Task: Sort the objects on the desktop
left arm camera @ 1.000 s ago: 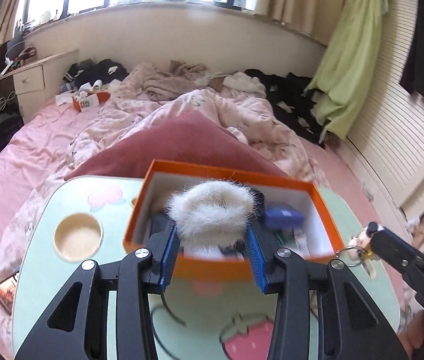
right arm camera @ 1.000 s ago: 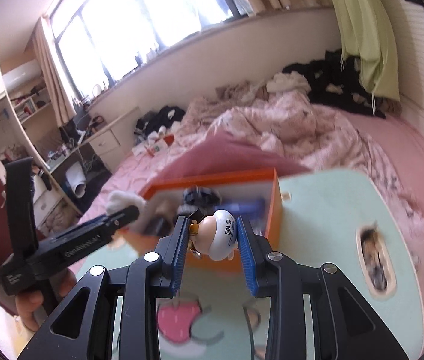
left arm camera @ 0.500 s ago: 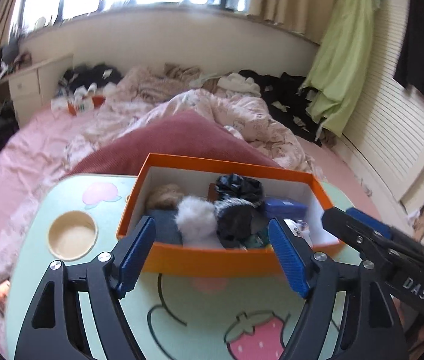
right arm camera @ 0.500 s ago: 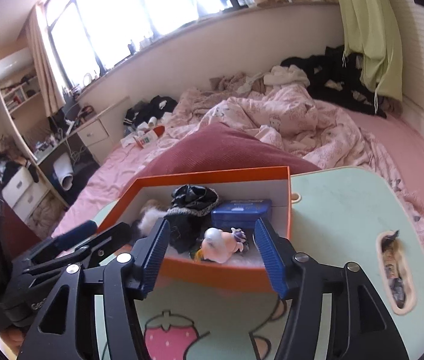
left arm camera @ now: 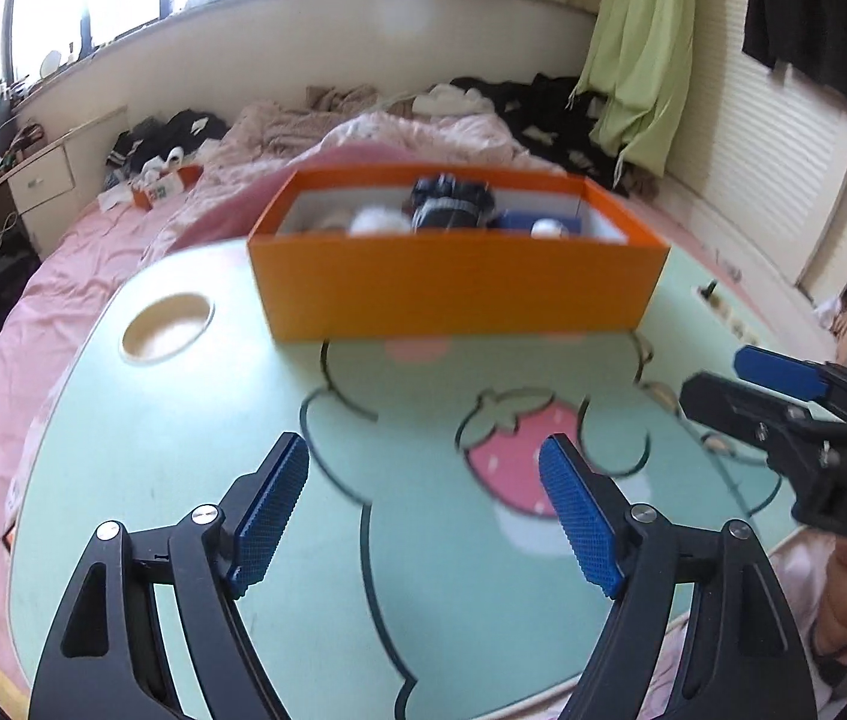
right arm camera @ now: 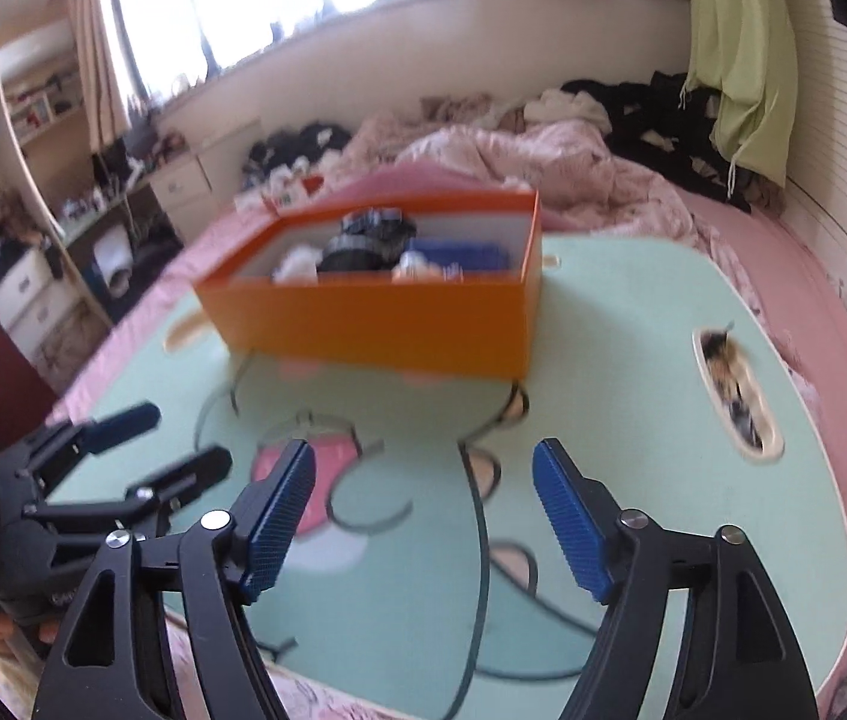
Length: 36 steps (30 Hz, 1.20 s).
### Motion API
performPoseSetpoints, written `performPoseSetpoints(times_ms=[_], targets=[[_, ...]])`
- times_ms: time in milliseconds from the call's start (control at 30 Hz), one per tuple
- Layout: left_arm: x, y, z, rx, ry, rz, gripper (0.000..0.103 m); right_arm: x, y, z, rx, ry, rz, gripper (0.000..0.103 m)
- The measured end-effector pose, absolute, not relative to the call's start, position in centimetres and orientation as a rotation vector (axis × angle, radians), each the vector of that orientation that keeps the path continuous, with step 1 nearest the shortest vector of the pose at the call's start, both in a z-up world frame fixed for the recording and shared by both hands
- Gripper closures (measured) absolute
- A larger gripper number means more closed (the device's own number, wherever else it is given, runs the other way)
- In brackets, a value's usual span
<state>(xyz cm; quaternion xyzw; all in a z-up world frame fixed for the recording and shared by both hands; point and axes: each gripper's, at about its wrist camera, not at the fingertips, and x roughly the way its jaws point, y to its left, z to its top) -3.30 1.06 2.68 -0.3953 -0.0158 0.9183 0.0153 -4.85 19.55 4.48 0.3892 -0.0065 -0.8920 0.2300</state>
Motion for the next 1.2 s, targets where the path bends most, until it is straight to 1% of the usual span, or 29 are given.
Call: performPoseSetpoints(times_ms=[67, 100, 133, 167, 233, 267, 300, 333, 400, 467, 1200], targets=[[-3.1, 1.1, 1.6, -1.269, -0.053, 2.853, 0.024, -4.3, 19.2, 3.6, 1.1, 0.011, -2.455, 0.024], [-3.1, 1.0, 1.2, -1.286, -0.058, 2.847, 0.024, -4.3, 19.2, 3.2, 1.112, 0.01, -2.449, 0.02], [-3.2, 1.1, 0.5, -1.323, -0.054, 2.828, 0.022, -4.4, 19.2, 2.8, 1.129, 0.003, -2.435, 0.018], [-3.1, 1.4, 0.5, -1.309, -0.014, 2.846, 0.019, -4.5, 19.2, 2.4, 1.151, -0.005, -2.424, 0.018], [-2.9, 1.3, 0.3, -1.306, -0.018, 2.844, 0.017, -4.8, 19.2, 1.6, 1.206, -0.013, -2.415, 0.016], [-2.8, 1.3, 0.2, -1.306, -0.014, 2.848, 0.013, -4.9, 19.2, 1.3, 1.215, -0.001, -2.423, 0.012], [-2.8, 1.2, 0.1, -1.305, -0.018, 2.852, 0.012, -4.8, 19.0, 1.2, 1.221, 0.033, -2.441, 0.002], [-2.8, 1.2, 0.0, -1.302, -0.02, 2.863, 0.011, -4.8, 18.8, 1.1, 1.238, 0.075, -2.457, 0.0], [-2.7, 0.8, -0.1, -1.308, -0.043, 2.899, 0.009, -4.5, 18.3, 0.7, 1.25, 0.168, -2.485, 0.0], [-2.9, 0.6, -0.2, -1.326, -0.058, 2.912, 0.001, -4.2, 18.2, 0.5, 1.245, 0.21, -2.499, 0.0], [-3.1, 0.5, -0.2, -1.317, -0.051, 2.901, 0.0, -4.2, 18.5, 0.4, 1.241, 0.202, -2.499, 0.0]])
